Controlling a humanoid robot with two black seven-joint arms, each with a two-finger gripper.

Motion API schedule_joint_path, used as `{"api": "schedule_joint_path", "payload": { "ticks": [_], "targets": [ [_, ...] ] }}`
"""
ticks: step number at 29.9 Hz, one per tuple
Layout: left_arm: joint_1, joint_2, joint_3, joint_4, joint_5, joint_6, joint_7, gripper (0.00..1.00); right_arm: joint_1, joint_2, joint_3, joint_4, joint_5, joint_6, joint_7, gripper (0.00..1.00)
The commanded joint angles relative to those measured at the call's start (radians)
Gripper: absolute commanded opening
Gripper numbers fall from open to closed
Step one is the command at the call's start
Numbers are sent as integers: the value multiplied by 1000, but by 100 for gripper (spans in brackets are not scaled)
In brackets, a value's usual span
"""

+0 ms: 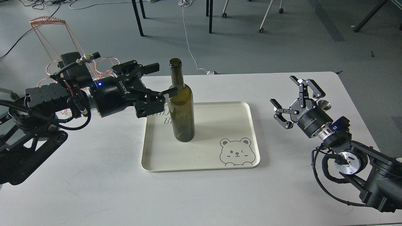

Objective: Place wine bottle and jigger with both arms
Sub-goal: 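Grasp the green wine bottle neck with the left gripper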

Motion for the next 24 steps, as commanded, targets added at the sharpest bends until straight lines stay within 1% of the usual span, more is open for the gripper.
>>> {"api": "schedule_joint_path", "payload": {
  "ticks": [1,7,14,20,23,24],
  "targets": [
    [-29,-26,15,28,2,0,0,98,-2,0,0,0,-1,0,0,99],
    [-41,-68,18,58,4,0,0,98,-2,0,2,0,-3,0,0,99],
    [-62,-83,59,80,5,3,0,93,-3,0,2,0,-3,0,0,99],
    [-95,-104,70,109,7,3,0,84,-3,0,2,0,-3,0,0,99],
    [-99,-112,79,121,10,3,0,76,-3,0,2,0,-1,0,0,99],
    [-99,-114,79,126,10,3,0,72,-3,0,2,0,-3,0,0,99]
  ]
}}
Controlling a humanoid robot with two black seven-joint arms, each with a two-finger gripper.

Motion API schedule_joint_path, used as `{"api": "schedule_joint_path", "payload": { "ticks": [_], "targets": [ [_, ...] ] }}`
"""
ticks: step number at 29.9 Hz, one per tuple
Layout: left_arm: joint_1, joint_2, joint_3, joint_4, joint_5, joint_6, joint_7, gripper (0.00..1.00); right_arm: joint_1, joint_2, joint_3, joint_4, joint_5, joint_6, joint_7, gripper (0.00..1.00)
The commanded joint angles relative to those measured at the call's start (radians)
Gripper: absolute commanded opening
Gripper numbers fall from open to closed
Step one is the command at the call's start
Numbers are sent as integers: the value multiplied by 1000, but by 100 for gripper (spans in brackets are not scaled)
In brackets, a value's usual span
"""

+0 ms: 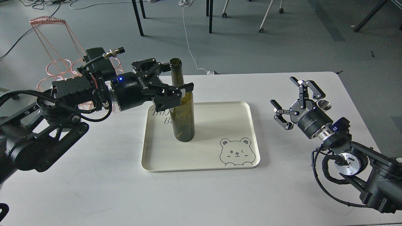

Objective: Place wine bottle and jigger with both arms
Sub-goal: 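Grasp the green wine bottle neck with the left gripper, then lift the bottle and carry it over the copper rack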

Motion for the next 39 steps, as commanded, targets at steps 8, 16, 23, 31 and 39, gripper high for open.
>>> {"api": "schedule_joint_path", "payload": {
  "ticks": [8,16,23,31,39],
  "targets": [
    [-3,-5,6,11,1,0,0,44,0,0,0,0,0,0,0,99],
    [-8,-6,6,11,0,0,0,18,0,2,-2,2,0,0,0,99],
    [-70,15,0,-6,-40,-2,0,17,0,2,-3,2,-1,0,0,99],
    [-284,199,5,2,-285,-101,0,19,0,2,-3,3,-1,0,0,99],
    [-328,399,6,82,-417,-167,0,20,-2,3,-3,2,-1,0,0,99]
  ]
}}
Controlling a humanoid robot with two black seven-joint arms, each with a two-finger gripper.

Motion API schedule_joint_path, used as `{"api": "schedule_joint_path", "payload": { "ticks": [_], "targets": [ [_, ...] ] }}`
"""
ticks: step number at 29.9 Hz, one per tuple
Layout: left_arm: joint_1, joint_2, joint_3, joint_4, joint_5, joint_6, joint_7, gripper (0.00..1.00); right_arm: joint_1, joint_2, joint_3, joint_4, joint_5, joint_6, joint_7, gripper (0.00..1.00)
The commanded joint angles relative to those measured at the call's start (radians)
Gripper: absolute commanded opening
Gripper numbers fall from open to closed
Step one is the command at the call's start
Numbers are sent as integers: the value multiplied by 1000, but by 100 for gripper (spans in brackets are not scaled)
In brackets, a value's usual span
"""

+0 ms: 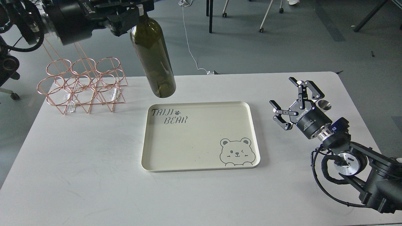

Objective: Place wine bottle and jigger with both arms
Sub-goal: 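Lift the bottle and carry it over the copper rack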

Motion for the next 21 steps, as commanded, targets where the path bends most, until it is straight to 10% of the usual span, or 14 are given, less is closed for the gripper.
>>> {"api": "schedule_joint_path", "payload": {
  "ticks": [1,21],
  "targets": [
    [-9,61,0,57,-36,-11,0,20,-1,3,-1,0,-1,0,0,99],
    [-43,15,58,404,-37,73,0,20,0,8,-3,-2,-1,0,0,99]
  ]
}}
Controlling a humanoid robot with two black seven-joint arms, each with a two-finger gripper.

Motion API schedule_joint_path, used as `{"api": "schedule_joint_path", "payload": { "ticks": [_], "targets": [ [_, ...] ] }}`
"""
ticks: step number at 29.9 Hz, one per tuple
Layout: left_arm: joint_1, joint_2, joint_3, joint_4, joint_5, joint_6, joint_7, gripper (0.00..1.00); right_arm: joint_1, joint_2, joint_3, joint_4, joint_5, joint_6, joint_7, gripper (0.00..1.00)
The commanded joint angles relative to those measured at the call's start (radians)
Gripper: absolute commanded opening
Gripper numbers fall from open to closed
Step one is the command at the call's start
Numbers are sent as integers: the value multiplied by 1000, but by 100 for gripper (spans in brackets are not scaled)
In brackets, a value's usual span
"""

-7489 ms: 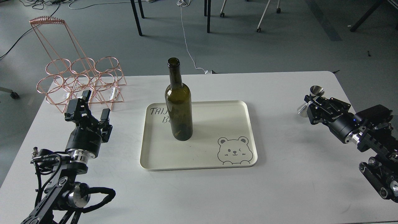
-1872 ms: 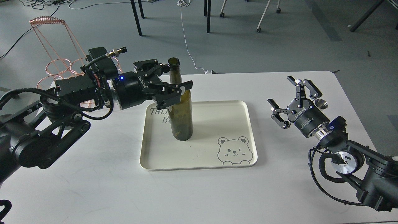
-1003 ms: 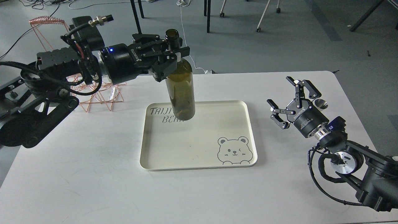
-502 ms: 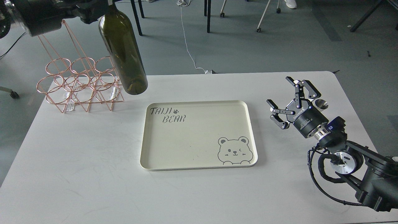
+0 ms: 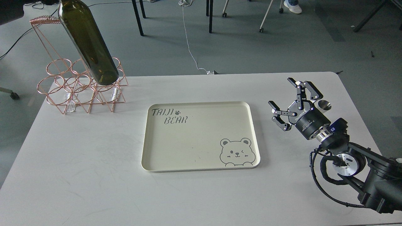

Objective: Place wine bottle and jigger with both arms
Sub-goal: 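Lift the bottle and carry it over the copper rack, then lower the bottle into the copper rack with the left gripper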

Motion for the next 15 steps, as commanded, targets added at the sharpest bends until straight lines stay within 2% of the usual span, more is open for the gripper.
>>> {"api": "schedule_joint_path", "payload": {
  "ticks": [1,15],
  "targets": [
    [-10,-17,44,48,0,44,0,20,0,0,0,0,0,0,0,99],
    [-11,-60,53,130,20,55,0,20,-6,0,0,0,0,0,0,99]
  ]
}}
